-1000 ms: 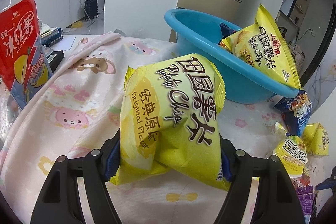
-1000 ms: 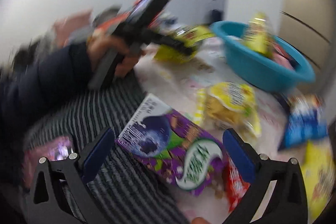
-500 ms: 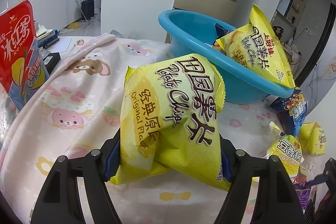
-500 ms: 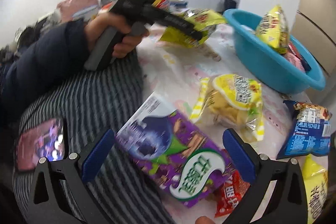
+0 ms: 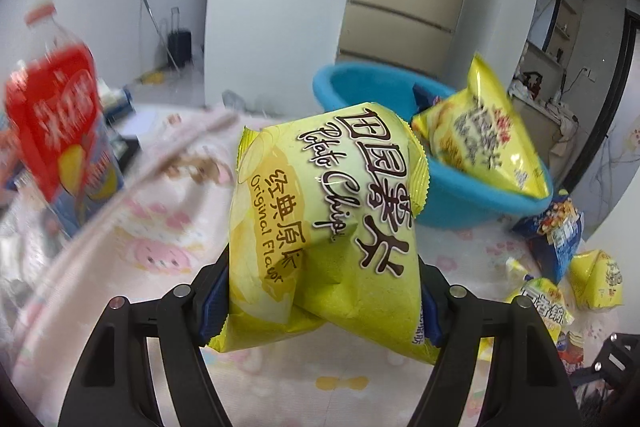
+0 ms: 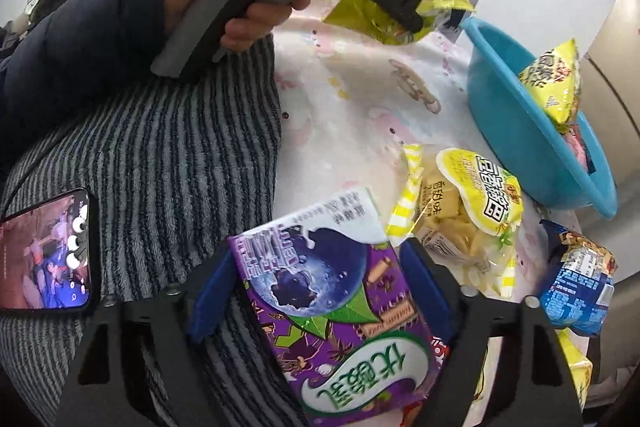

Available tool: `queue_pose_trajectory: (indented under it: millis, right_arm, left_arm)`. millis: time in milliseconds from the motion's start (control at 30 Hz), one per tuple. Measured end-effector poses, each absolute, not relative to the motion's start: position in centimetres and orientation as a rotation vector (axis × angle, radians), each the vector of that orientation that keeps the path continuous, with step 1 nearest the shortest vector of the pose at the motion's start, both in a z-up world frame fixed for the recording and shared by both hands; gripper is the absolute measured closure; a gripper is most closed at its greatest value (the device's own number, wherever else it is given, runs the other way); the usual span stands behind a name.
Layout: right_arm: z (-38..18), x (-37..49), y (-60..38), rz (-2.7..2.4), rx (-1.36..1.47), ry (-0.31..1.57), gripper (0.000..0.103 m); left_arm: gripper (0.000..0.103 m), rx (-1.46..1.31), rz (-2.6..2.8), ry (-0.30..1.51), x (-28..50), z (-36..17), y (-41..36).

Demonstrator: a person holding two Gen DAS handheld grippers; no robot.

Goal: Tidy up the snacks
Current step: 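Carry both items over the blue basin while the right tool releases the juice box inside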

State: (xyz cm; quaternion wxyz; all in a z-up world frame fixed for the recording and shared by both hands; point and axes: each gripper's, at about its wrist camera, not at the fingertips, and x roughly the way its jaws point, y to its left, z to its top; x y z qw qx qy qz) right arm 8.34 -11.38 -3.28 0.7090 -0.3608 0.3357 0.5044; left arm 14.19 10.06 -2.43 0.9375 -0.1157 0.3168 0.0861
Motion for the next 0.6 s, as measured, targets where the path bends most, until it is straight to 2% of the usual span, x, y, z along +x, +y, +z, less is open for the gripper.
queue_pose_trajectory:
  millis: [267,467,600]
  right_arm:
    - [1.9,6.5,-14.1,1.055,-0.550,0.481,0.034]
    - [7.9,5.0,-14.2,0.972,-0.400,0.268,0.035]
    - [12.2,4.7,-14.4,0.881,-0.250,0.163,0.036]
  left_arm:
    - [0.027,-0.160,0.164,0.486,11.4,1.7,8.2]
    - [0.027,-0.195,0.105,0.406,9.1,4.7,7.7]
    - [0.027,-0.242,0.035,0.347,6.3,8.6,8.1]
